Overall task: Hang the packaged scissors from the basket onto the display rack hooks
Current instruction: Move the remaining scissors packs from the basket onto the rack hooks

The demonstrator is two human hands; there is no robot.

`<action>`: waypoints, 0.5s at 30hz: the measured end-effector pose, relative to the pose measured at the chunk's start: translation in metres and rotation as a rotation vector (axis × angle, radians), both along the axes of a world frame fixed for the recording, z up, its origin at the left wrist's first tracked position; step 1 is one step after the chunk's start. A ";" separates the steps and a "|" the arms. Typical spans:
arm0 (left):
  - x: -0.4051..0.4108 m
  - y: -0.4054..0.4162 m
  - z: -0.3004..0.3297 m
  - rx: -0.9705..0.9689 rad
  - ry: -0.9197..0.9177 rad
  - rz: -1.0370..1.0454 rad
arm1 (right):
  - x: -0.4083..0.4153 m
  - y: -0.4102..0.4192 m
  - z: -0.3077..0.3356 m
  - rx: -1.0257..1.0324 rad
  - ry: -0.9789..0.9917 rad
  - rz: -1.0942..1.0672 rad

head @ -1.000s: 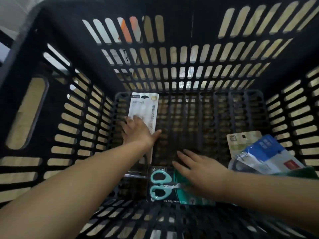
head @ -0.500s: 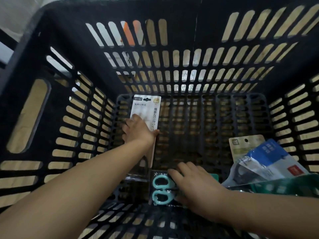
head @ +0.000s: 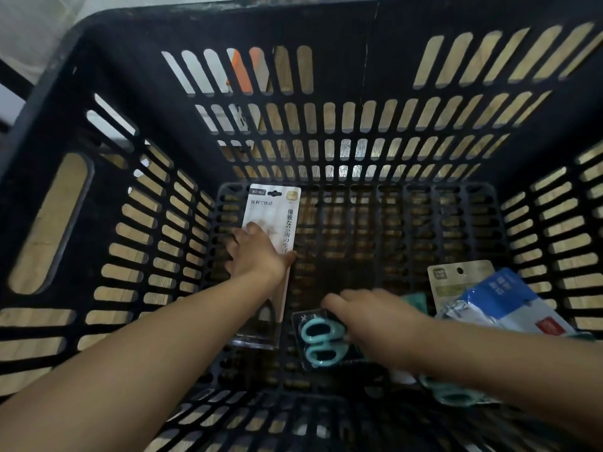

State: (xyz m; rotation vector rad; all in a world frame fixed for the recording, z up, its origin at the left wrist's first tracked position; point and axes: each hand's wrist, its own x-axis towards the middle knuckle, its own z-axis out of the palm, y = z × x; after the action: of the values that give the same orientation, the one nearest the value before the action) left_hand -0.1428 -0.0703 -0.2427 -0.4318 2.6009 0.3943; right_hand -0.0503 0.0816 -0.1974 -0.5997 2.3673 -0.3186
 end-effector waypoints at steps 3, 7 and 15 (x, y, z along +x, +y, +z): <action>0.004 0.002 0.000 0.014 0.024 -0.025 | -0.034 0.010 0.011 0.143 0.079 0.194; 0.007 0.003 -0.004 0.022 0.051 -0.055 | -0.067 0.015 0.016 0.348 0.200 0.438; 0.013 0.009 -0.008 -0.002 0.076 -0.146 | -0.056 0.016 -0.025 0.323 0.483 0.636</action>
State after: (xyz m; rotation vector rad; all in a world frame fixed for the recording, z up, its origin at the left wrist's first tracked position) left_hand -0.1299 -0.0618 -0.2506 -0.2297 2.6852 0.3652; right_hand -0.1063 0.0976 -0.2224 -1.3242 2.4229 0.5341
